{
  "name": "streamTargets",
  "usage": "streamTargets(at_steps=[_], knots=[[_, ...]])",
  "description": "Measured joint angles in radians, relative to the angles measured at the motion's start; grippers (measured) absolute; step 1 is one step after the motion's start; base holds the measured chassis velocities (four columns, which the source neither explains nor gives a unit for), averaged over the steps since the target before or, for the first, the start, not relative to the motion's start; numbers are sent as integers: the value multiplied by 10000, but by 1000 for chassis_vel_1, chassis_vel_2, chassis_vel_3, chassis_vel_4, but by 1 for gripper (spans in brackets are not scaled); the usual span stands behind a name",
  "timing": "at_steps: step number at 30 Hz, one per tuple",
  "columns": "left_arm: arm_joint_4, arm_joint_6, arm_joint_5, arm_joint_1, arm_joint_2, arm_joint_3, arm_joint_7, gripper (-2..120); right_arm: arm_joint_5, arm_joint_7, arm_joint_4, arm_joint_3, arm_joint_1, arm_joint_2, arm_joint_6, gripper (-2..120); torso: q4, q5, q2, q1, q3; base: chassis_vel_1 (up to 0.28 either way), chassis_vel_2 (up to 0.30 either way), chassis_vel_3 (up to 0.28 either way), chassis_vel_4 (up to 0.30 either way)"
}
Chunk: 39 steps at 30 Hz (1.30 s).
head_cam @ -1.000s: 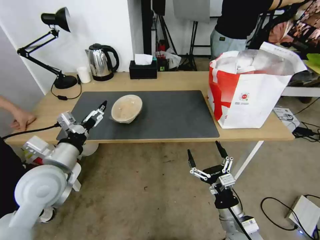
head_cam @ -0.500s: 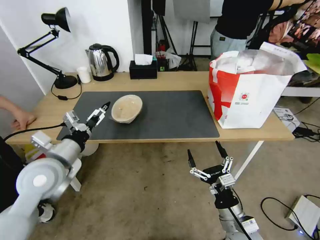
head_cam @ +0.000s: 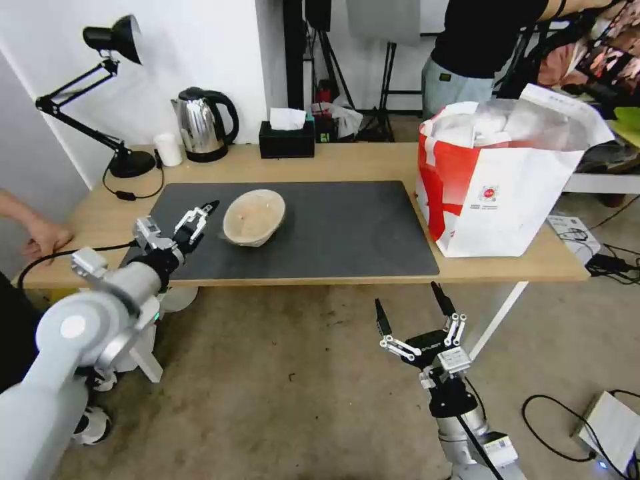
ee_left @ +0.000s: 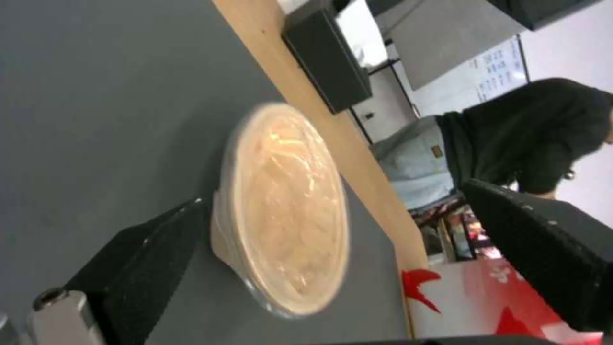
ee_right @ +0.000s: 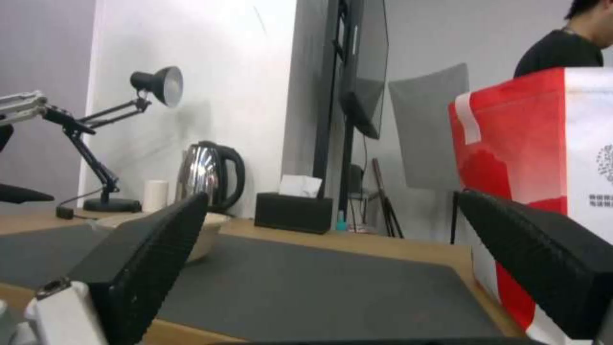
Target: Pick up the trash from the table and place it into the takeout bag.
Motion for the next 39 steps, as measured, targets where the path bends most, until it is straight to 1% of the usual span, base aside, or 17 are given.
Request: streamTargets(at_steps=[3,11,28,31,35,39], knots=[[389,6,97,-202,25,41,-90,100,0,0,0,0,-2,0,0,100,4,-3,0,-3,-1,0,0,0,0],[776,-17,424,-346,57,136,-86,100,0,0,0,0,-1,0,0,100,3,-4,0,-2,0,0,0,0,0],[868,89,445,-518,-20,338,-7,100,0,0,0,0,0,0,0,100,2,-3,0,-4,-1,0,0,0,0],[880,140,436,-546,-47,365,-3,100,0,0,0,0,-1,0,0,100,2,-4,0,-3,-1,0,0,0,0],[894,391,354,-636,-140,442,35,100,0,0,0,0,0,0,0,100,3,-3,0,-4,-1,0,0,0,0],[1173,434,288,-918,-193,679,68,100,0,0,0,0,-1,0,0,100,2,-4,0,-3,0,0,0,0,0]])
